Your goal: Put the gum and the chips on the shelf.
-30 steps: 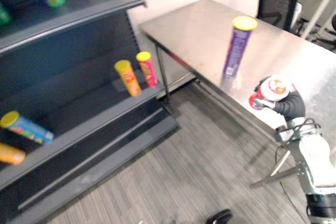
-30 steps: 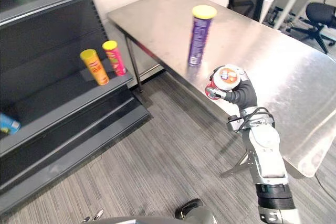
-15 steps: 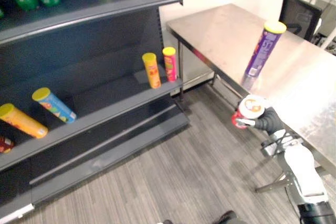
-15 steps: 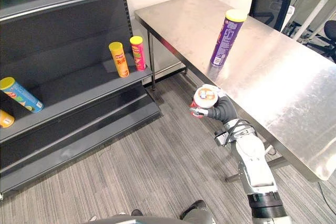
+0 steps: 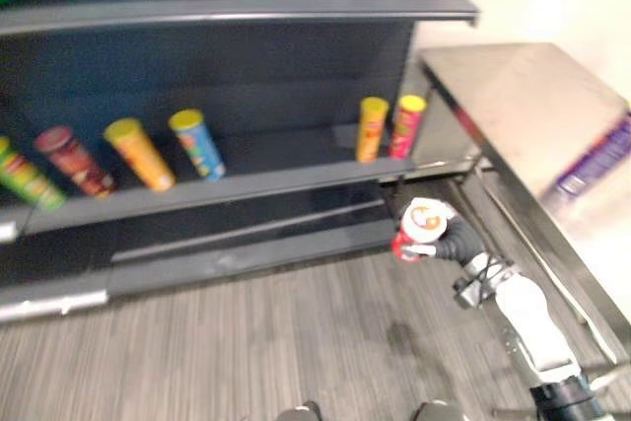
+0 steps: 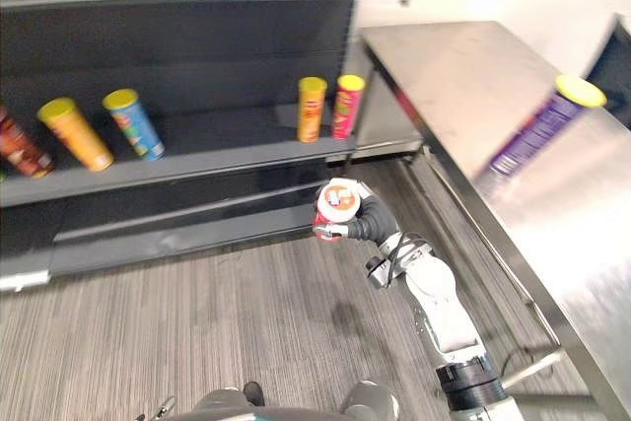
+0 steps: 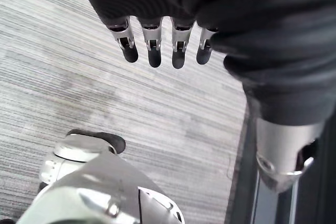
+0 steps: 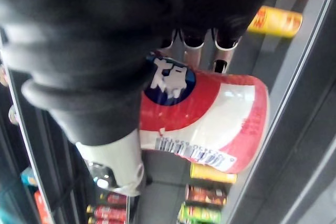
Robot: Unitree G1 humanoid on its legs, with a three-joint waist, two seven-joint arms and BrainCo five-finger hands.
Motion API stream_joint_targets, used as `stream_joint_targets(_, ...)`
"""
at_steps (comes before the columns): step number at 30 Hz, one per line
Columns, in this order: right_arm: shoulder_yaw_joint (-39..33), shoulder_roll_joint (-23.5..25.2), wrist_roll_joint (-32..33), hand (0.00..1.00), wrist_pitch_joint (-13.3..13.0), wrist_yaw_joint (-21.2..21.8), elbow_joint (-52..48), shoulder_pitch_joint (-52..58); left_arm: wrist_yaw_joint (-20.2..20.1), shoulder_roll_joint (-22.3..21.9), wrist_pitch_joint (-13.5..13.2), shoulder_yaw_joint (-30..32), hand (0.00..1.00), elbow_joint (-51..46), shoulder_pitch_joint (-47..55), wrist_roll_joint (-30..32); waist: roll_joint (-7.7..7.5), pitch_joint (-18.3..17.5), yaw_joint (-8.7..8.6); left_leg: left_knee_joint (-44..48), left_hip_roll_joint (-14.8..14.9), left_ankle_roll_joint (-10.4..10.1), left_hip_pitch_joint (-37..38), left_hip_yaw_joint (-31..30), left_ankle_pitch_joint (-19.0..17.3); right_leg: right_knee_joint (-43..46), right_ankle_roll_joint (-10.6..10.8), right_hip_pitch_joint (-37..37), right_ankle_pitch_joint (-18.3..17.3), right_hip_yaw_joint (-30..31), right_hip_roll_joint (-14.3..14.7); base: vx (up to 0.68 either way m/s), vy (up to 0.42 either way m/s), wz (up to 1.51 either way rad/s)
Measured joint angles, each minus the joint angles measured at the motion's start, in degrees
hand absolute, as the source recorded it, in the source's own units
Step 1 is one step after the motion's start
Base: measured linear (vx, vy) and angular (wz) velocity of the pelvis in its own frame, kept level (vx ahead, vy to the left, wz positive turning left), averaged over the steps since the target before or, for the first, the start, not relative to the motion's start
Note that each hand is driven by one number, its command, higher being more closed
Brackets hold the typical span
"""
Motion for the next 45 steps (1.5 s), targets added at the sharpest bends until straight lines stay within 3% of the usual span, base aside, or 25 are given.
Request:
stream_joint_targets(1, 0.2, 0.3, 0.0, 1.0, -0.3, -0.3, 0.0, 0.5, 0.1, 0.4, 0.7, -0.1, 0.0, 0.4, 0.1, 0.0, -0.37, 0.2, 0.02, 1.6, -0.9, -0.5, -0.6, -1.9, -0.3, -3.5, 0.7, 0.5, 0.6, 1.4, 1.7, 0.08, -0.111, 1.11)
stream_joint_targets(2, 0.2, 0.9, 0.0, 1.0, -0.7, -0.7, -0.2, 1.0, 0.2, 0.6, 1.2, -0.2, 0.0, 0.4, 0.3, 0.0, -0.87, 0.3, 0.08, 3.9, -1.9, -1.0, -1.6, -3.5, -1.5, -7.4, 2.4, 1.1, 2.0, 0.9, 2.1, 0.06, -0.096, 0.99)
stream_joint_targets(3, 0.2, 0.9, 0.0, 1.0, -0.8, -0.7, -0.1, 1.0, 0.2, 0.3, 1.5, -0.2, 0.0, 0.5, 0.3, 0.0, -0.71, 0.1, 0.22, 5.2, -1.7, -1.2, -2.2, -4.2, -2.2, -8.4, 2.8, 2.3, 1.3, 0.5, 2.1, 0.11, -0.109, 0.52)
stream_joint_targets(4, 0.2, 0.9, 0.1, 1.0, -0.9, -0.9, -0.2, 0.8, 0.2, -0.3, 2.1, -0.5, 0.0, 0.3, 0.4, -0.1, 0.43, -0.1, 0.83, 6.3, -0.9, -1.8, -3.4, -4.4, -2.8, -11.6, 2.9, 3.2, 1.2, 0.5, 3.5, 0.12, -0.074, 0.04)
stream_joint_targets(6, 0.0, 0.9, 0.5, 1.0, -1.5, -1.5, -0.2, 0.3, -0.2, -1.1, 2.1, -0.6, 0.0, 0.3, 0.4, 0.0, 1.01, 0.2, 1.07, 6.4, -0.2, -2.2, -4.4, -3.8, -2.6, -15.0, 3.0, 3.3, 1.3, 0.5, 4.6, 0.13, -0.088, -0.15)
stream_joint_targets(8, -1.1, 0.9, 0.5, 1.0, -1.6, -1.9, -0.1, 1.0, -0.6, -2.0, 2.0, -0.7, 0.0, 0.3, 0.5, 0.0, 1.49, 0.4, 0.07, 5.5, 0.6, -3.1, -3.7, -3.8, -2.4, -16.1, 3.1, 4.5, 1.5, 0.1, 5.6, 0.08, -0.077, -0.02)
stream_joint_targets(16, -2.9, 1.1, 0.6, 1.0, -2.4, -3.9, -0.7, 4.5, -0.7, -2.0, -0.1, -1.2, 0.0, 0.3, 0.5, 0.0, 1.45, 0.4, -1.06, -0.2, 0.4, -4.4, -0.7, -4.1, -0.1, -18.5, 3.1, 6.4, 1.5, -0.4, 6.3, 0.02, -0.025, 0.02)
stream_joint_targets(22, -3.0, 1.9, 0.5, 1.0, -2.9, -4.0, -0.9, 6.3, -0.5, -1.6, -0.2, -2.4, 0.0, -0.7, 0.2, -0.2, 1.52, 0.3, -1.56, -1.8, 1.3, -5.3, -0.5, -5.5, 0.9, -19.0, 2.3, 7.0, 0.7, -2.5, 7.2, 0.01, -0.044, 0.13)
stream_joint_targets(25, -2.7, 1.9, 0.5, 1.0, -3.0, -3.9, -1.5, 7.9, -0.6, -1.6, -0.1, -2.4, 0.0, -0.7, -0.3, -1.3, 2.22, 0.2, -1.42, 4.8, 3.5, -5.9, -2.9, -5.4, -2.1, -18.1, 1.3, 7.3, -1.8, -2.4, 8.7, 0.01, -0.079, 0.05)
stream_joint_targets(26, -2.3, 1.8, 0.5, 1.0, -3.0, -3.9, -1.5, 8.8, -0.8, -1.6, -0.1, -2.5, 0.0, -0.6, -1.3, -2.9, 2.16, 0.3, -1.77, 14.2, 4.8, -6.4, -7.3, -3.5, -2.2, -17.8, 1.1, 7.4, -2.6, -3.1, 8.7, 0.02, -0.067, 0.16)
stream_joint_targets(28, -2.2, 1.8, 0.5, 1.0, -3.0, -3.8, -1.5, 9.0, -1.0, -1.8, -0.2, -2.5, 0.0, -0.7, -1.5, -4.6, 2.32, 0.5, -1.52, 21.2, 6.1, -7.8, -10.0, -2.3, -0.6, -17.7, 0.6, 8.4, -2.8, -2.8, 8.7, 0.04, -0.079, 0.05)
stream_joint_targets(29, -2.0, 1.9, 0.4, 1.0, -3.1, -3.8, -1.4, 9.2, -1.4, -2.0, -0.2, -2.3, 0.0, -0.6, -1.3, -6.1, 1.01, 1.3, -1.47, 27.1, 6.4, -8.3, -12.0, -0.9, 1.9, -17.4, 0.3, 11.0, -3.7, -2.8, 6.6, 0.06, -0.063, -0.05)
stream_joint_targets(30, -1.9, 1.9, 0.4, 1.0, -3.2, -3.8, -1.4, 9.2, -1.5, -1.9, -0.2, -2.3, 0.0, -0.6, -1.3, -6.4, 1.02, 1.3, -1.46, 26.5, 6.4, -8.2, -11.9, -0.6, 1.3, -17.3, 0.2, 11.3, -3.8, -2.9, 6.3, 0.08, -0.05, 0.04)
stream_joint_targets(31, -2.0, 1.8, 0.4, 1.0, -3.8, -3.9, -1.3, 8.9, -2.1, -1.9, -0.2, -2.9, 0.0, -0.4, -1.4, -7.0, 1.64, 1.3, -1.61, 22.8, 6.6, -8.1, -12.1, -0.5, -0.5, -16.6, 0.2, 12.3, -4.9, -2.9, 5.5, 0.09, -0.004, 0.06)
stream_joint_targets(33, -2.3, 1.7, 0.4, 1.0, -4.0, -4.0, -0.9, 8.8, -3.4, -2.0, -0.5, -3.6, 0.0, 0.0, -1.3, -6.8, 2.18, 1.5, -1.84, 16.0, 7.0, -8.4, -12.7, -1.1, 0.2, -16.5, 0.7, 14.4, -6.1, -2.8, 4.7, 0.12, 0.029, 0.05)
stream_joint_targets(35, -1.6, 1.4, 0.4, 1.0, -4.5, -3.8, 0.0, 8.9, -3.5, -2.1, -0.6, -4.1, 0.0, 0.8, -0.8, -6.8, 2.48, 1.4, -1.6, 5.8, 7.4, -9.8, -13.1, -2.3, 5.8, -15.7, 1.8, 15.9, -7.9, -2.0, 4.4, 0.18, 0.126, -0.2)
stream_joint_targets(37, -1.6, 0.5, 0.4, 1.0, -5.0, -3.7, 0.5, 9.1, -3.5, -2.5, -0.3, -5.0, 0.0, 1.2, 0.3, -6.8, 3.46, 1.2, -1.6, 2.8, 8.5, -10.3, -12.6, -2.1, 7.2, -14.8, 3.4, 17.5, -9.7, -0.7, 5.0, 0.22, 0.211, -0.39)
stream_joint_targets(38, -1.6, 0.1, 0.4, 1.0, -5.1, -3.7, 0.5, 9.2, -3.6, -2.8, -0.1, -5.3, 0.0, 1.2, 0.7, -6.8, 3.96, 1.1, -1.59, 2.9, 8.7, -10.1, -12.1, -2.1, 7.1, -14.7, 4.0, 18.0, -10.2, 0.0, 5.2, 0.3, 0.327, -0.67)
stream_joint_targets(39, -1.6, -0.5, 0.5, 1.0, -5.1, -3.3, 0.9, 9.4, -3.9, -3.4, 0.1, -5.9, 0.0, 1.7, 1.5, -6.8, 4.21, 0.7, -1.24, 4.5, 8.5, -8.4, -11.9, -2.3, 9.3, -14.1, 5.5, 18.4, -11.2, 2.1, 4.9, 0.4, 0.435, -0.77)
stream_joint_targets(42, -1.5, 0.8, 0.5, 1.0, -5.7, -2.8, 0.9, 11.2, -3.2, -0.2, 0.1, -5.9, 0.0, 1.5, 1.4, -6.6, -0.56, -1.6, -1.4, 9.8, 3.5, -5.0, -13.2, 1.5, 4.0, -15.4, 5.8, 19.0, -10.9, 4.0, -1.3, 0.43, 0.359, -0.35)
stream_joint_targets(44, -1.5, 1.8, 0.5, 1.0, -5.7, -3.1, 0.9, 12.2, -3.2, 1.1, 0.7, -6.2, 0.0, 1.3, -0.3, -4.8, -1.12, -1.7, -1.41, 9.3, 1.2, -3.0, -11.3, 3.0, 2.1, -8.1, 2.7, 15.6, -5.4, 4.8, -4.2, 0.45, 0.332, -0.06)
stream_joint_targets(45, -1.5, 2.0, 0.5, 1.0, -5.7, -3.1, 0.9, 12.2, -3.2, 1.0, 0.6, -6.1, 0.0, 1.3, -0.4, -4.8, -1.1, -1.7, -1.37, 8.9, 1.0, -2.6, -10.7, 3.2, 1.9, -6.4, 2.2, 14.9, -4.3, 4.8, -4.5, 0.4, 0.276, -0.1)
